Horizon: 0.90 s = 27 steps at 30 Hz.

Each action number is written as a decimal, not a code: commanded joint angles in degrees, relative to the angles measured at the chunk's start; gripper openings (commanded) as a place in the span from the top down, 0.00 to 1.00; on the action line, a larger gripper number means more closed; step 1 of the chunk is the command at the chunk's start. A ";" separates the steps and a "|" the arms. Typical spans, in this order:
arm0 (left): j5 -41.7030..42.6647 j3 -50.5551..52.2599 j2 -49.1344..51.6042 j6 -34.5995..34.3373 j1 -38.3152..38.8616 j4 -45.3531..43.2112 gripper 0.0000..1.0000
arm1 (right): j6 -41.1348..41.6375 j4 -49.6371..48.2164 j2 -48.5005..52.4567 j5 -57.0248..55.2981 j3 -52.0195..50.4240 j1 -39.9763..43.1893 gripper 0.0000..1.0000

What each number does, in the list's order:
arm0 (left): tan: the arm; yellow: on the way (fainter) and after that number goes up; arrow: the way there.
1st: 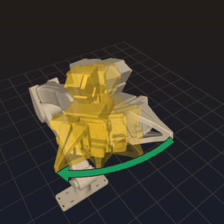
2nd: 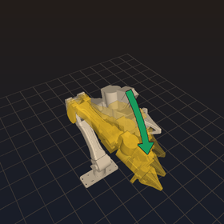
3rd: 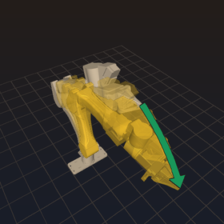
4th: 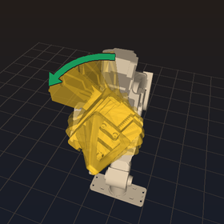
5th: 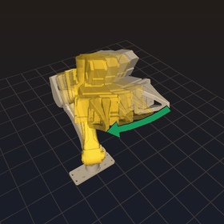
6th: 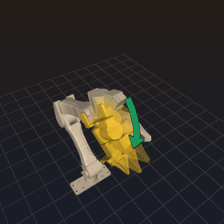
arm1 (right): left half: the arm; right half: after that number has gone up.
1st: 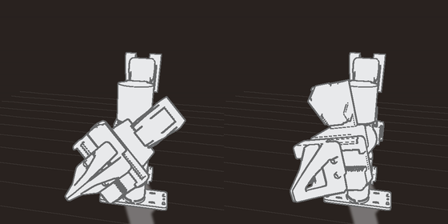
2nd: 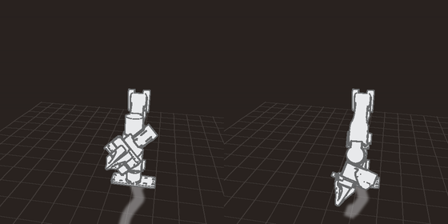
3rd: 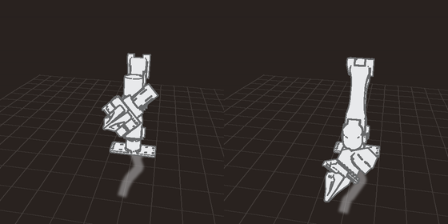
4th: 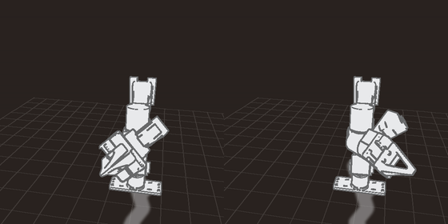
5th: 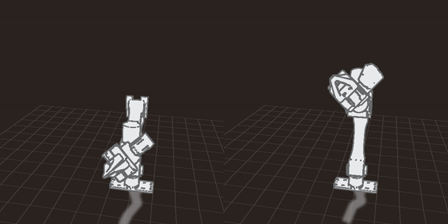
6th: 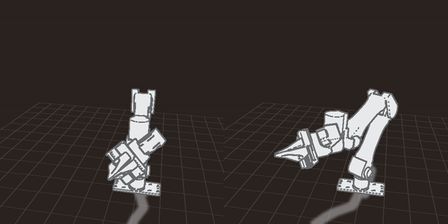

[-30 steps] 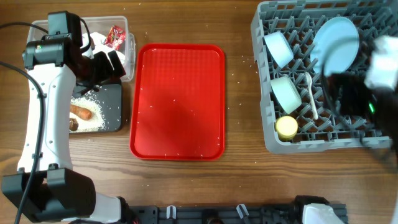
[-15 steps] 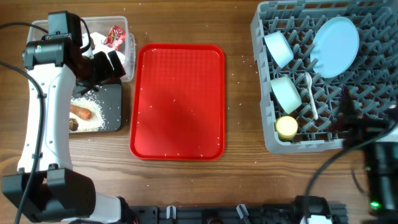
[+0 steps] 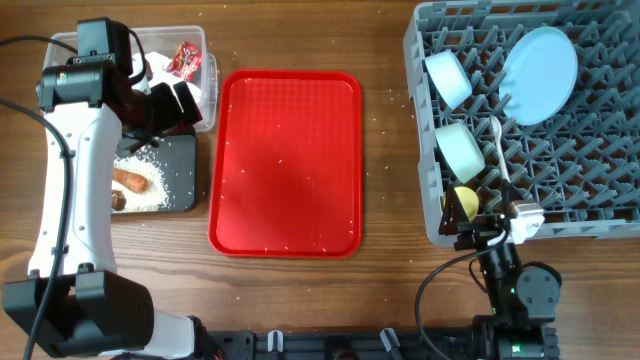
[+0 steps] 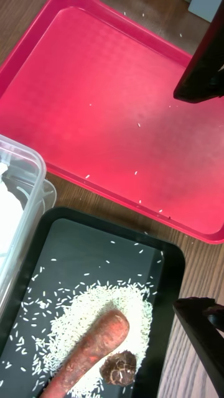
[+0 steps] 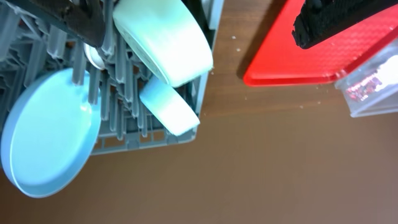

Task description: Sort waste into correct bins and load items into the dishwasher rack

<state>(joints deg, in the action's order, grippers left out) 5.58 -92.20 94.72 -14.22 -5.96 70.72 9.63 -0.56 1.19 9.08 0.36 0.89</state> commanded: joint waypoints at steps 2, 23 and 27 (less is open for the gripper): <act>-0.33 0.04 0.22 0.07 -0.11 0.00 0.00 | 1.05 -0.28 -0.61 1.33 -0.07 -0.35 0.00; 0.55 31.69 -42.29 3.52 5.90 -37.83 0.00 | 1.03 -0.28 -0.39 1.31 -0.07 -0.33 0.00; 1.49 58.99 -65.00 3.45 5.09 -60.72 0.00 | 1.05 -0.28 -0.39 1.33 -0.07 -0.35 0.01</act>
<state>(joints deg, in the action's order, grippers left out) 5.67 -50.13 41.32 -12.08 -0.34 17.50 9.89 -0.56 1.15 9.41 0.36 0.82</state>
